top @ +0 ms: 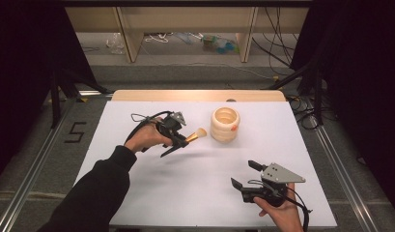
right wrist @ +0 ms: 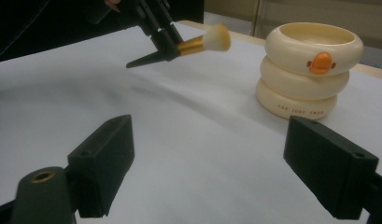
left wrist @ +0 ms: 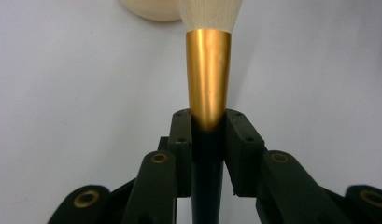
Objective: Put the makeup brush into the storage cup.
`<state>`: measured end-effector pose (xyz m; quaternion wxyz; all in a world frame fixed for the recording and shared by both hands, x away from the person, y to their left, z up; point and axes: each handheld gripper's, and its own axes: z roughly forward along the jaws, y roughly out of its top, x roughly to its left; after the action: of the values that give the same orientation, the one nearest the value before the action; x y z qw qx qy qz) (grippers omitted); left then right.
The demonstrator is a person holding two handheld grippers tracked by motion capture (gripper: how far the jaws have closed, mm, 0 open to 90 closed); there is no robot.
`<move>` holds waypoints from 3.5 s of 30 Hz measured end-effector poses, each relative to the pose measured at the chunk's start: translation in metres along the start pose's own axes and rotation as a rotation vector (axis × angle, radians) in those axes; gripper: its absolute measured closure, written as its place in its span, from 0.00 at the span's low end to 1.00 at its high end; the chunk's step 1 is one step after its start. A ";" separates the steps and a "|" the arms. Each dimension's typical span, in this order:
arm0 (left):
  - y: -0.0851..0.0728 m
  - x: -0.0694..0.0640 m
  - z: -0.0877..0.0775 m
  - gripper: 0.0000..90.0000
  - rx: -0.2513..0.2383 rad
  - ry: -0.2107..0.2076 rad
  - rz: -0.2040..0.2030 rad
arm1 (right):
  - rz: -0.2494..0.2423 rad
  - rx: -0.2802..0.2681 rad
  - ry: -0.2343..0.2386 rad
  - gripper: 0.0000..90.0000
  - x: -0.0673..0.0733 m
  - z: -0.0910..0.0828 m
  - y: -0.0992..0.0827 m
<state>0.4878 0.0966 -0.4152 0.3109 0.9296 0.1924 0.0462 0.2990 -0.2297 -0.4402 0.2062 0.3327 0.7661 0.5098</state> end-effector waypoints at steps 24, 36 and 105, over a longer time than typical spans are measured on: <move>0.005 0.014 -0.022 0.82 -0.495 0.141 -0.238 | 0.003 -0.023 -0.007 0.19 -0.002 0.002 -0.002; 0.014 0.016 -0.020 0.82 -0.594 0.170 -0.295 | 0.004 -0.017 -0.002 0.19 -0.001 0.001 -0.001; 0.111 -0.001 0.032 0.82 -0.829 0.216 -0.266 | -0.004 -0.026 0.022 0.19 -0.001 0.003 0.000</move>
<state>0.5302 -0.0028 -0.3751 0.6384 0.6837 0.3068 0.1760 0.3019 -0.2284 -0.4414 0.2031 0.3230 0.7622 0.5230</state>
